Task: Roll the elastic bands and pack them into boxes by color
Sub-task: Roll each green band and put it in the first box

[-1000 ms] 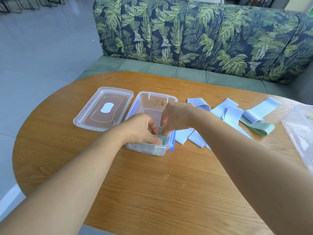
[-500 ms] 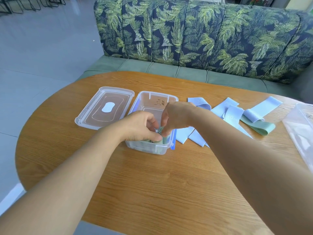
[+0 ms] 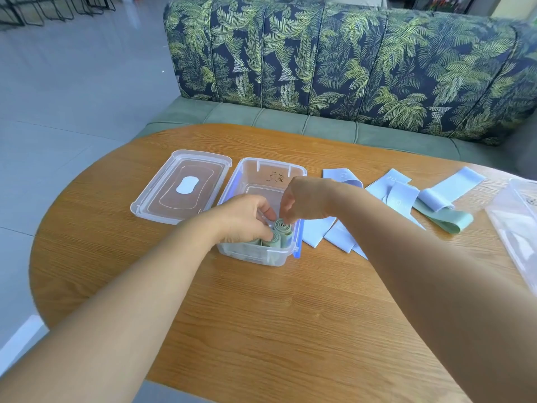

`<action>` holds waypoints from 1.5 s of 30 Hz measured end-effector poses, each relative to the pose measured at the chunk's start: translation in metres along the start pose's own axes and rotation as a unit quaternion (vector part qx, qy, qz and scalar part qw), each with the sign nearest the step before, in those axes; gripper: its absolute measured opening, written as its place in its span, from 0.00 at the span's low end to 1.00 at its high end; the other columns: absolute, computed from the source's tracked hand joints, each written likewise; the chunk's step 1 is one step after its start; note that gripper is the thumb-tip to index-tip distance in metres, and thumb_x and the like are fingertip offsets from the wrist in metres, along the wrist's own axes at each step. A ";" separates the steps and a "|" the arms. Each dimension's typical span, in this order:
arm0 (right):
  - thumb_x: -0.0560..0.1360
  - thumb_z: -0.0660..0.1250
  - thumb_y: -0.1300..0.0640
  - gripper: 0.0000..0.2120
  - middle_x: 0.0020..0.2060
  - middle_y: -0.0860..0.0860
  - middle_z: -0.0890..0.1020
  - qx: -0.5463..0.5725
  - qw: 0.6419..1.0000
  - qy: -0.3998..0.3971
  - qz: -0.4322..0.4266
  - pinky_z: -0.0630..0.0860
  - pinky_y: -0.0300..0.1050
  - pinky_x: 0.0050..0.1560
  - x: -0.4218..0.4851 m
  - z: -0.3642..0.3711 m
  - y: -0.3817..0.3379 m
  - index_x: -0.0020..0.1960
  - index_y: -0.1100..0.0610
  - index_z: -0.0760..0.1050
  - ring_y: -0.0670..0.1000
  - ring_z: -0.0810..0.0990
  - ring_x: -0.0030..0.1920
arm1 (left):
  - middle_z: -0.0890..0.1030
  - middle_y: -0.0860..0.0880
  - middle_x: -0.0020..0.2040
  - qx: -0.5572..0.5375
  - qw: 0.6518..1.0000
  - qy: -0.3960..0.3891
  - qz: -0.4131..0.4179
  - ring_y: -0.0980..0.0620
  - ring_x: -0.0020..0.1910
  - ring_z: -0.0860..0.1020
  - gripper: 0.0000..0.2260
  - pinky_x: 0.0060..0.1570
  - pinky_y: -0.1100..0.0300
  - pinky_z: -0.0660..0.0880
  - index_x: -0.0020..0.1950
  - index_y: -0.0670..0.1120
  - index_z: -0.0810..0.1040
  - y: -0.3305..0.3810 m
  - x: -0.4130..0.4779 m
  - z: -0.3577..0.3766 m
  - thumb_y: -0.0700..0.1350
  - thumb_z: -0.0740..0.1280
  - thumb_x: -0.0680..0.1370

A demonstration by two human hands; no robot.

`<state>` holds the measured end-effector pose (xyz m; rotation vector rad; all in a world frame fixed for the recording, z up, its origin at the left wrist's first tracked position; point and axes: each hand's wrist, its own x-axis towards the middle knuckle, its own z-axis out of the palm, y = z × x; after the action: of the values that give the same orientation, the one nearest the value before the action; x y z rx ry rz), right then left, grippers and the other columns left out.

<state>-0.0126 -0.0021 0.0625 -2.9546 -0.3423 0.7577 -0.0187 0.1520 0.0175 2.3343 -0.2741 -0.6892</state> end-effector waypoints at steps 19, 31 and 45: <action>0.76 0.68 0.54 0.14 0.59 0.58 0.82 0.076 0.997 -0.002 -0.021 0.75 0.52 0.60 0.005 0.005 0.006 0.58 0.61 0.81 0.59 0.78 0.61 | 0.80 0.44 0.55 0.075 0.992 -0.052 -0.083 0.43 0.57 0.77 0.13 0.64 0.46 0.70 0.60 0.44 0.78 0.018 0.029 -0.002 0.47 0.64 0.77; 0.75 0.71 0.58 0.14 0.56 0.59 0.82 0.129 0.991 -0.008 -0.023 0.75 0.48 0.55 0.009 0.010 0.010 0.59 0.61 0.80 0.60 0.80 0.58 | 0.77 0.48 0.64 0.076 0.991 -0.083 -0.078 0.46 0.63 0.75 0.15 0.69 0.48 0.66 0.66 0.48 0.78 0.020 0.025 -0.003 0.45 0.63 0.80; 0.77 0.69 0.61 0.16 0.43 0.53 0.78 0.106 0.993 -0.033 -0.031 0.71 0.37 0.35 0.003 0.002 0.004 0.63 0.62 0.77 0.50 0.76 0.36 | 0.81 0.48 0.57 0.107 0.991 -0.065 -0.057 0.48 0.59 0.77 0.08 0.62 0.53 0.70 0.54 0.46 0.80 0.033 0.013 -0.005 0.44 0.62 0.81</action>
<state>-0.0100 -0.0048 0.0587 -2.7137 -0.3341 0.8291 -0.0053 0.1253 0.0367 2.5278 -0.2864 -0.9090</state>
